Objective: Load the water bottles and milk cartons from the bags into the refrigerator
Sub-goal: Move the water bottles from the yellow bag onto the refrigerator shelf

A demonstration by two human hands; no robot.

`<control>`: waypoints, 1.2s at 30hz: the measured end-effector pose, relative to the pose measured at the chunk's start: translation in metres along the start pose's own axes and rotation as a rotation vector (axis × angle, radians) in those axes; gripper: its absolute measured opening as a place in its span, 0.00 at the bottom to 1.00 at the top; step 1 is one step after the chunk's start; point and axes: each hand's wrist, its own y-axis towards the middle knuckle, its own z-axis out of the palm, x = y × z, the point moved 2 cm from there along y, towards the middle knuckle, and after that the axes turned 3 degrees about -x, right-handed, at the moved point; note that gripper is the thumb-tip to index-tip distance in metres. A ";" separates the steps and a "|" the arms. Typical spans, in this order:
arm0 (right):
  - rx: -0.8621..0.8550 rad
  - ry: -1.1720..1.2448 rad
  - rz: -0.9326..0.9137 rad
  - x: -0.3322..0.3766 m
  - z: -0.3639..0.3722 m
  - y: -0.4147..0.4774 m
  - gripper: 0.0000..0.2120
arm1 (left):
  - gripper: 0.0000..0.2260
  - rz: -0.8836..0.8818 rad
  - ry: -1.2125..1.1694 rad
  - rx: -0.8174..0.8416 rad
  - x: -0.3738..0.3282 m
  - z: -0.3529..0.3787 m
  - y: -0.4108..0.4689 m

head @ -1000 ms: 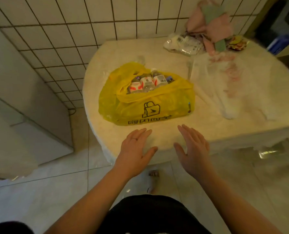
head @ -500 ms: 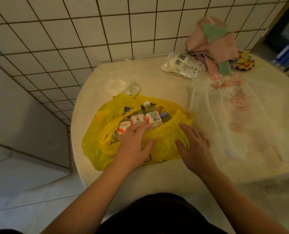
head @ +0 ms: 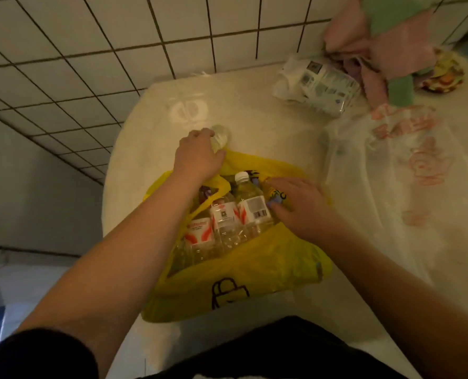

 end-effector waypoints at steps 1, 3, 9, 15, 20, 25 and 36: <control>0.047 -0.026 -0.032 0.002 0.002 0.010 0.23 | 0.26 -0.041 0.063 0.044 0.001 0.005 0.015; 0.156 -0.121 -0.121 0.006 0.006 0.027 0.26 | 0.28 -0.096 0.142 0.118 0.002 0.016 0.041; 0.415 -0.175 -0.163 0.011 0.016 0.069 0.28 | 0.27 -0.184 0.190 0.227 0.003 0.049 0.088; 0.465 0.092 0.118 0.014 0.037 0.102 0.18 | 0.31 -0.263 0.167 0.274 0.009 0.063 0.114; 0.461 0.230 0.303 0.010 0.057 0.110 0.13 | 0.34 -0.280 0.099 0.264 0.013 0.065 0.122; 0.400 0.553 0.384 0.009 0.054 0.103 0.10 | 0.31 -0.140 -0.073 0.133 0.001 0.049 0.122; -0.013 0.922 0.272 0.011 0.000 0.094 0.06 | 0.31 0.048 -0.547 -0.225 -0.048 -0.020 0.078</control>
